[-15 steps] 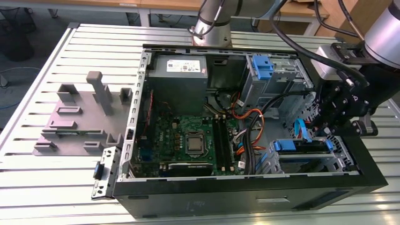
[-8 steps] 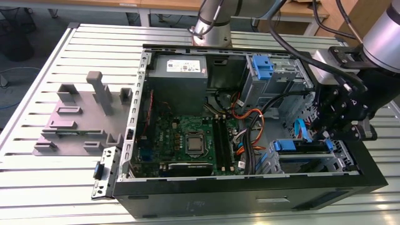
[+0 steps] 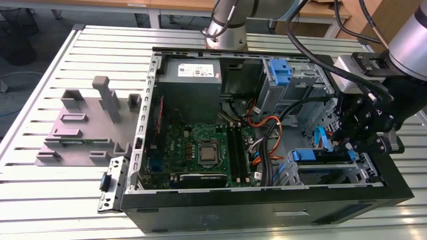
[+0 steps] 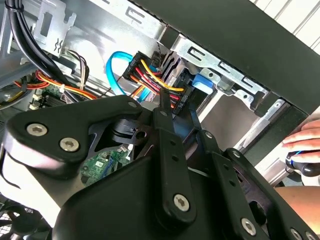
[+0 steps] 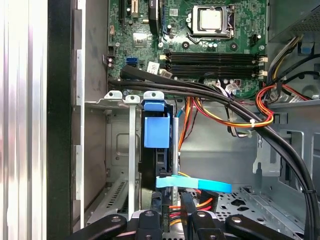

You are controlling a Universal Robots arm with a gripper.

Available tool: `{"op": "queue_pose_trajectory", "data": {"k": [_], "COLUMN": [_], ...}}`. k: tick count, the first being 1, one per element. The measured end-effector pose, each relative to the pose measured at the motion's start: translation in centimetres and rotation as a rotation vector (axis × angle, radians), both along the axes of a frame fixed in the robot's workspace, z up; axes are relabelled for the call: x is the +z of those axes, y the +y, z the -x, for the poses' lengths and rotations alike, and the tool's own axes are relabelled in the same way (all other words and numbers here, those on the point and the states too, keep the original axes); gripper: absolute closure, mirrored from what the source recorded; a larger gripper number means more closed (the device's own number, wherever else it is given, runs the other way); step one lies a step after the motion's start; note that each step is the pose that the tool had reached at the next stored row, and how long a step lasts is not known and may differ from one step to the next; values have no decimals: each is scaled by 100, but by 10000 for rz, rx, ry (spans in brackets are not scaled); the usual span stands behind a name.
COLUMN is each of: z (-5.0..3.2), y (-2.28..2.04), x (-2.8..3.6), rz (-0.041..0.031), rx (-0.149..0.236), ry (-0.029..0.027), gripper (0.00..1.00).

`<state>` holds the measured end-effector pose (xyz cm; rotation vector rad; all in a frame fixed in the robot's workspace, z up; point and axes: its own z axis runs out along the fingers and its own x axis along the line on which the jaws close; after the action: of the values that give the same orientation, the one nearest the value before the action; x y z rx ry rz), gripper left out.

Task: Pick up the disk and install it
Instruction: 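Insert the second disk wire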

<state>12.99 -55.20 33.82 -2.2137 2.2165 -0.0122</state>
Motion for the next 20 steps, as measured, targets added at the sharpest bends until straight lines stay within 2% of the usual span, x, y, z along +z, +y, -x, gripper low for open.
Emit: {"op": "queue_pose_trajectory", "data": {"k": [7,20], "z": [-35,-36], "y": [2,9], "x": [0,16], "rz": [1,-11], "rx": [0,1], "ry": [0,-2], "gripper": [71,71]}}
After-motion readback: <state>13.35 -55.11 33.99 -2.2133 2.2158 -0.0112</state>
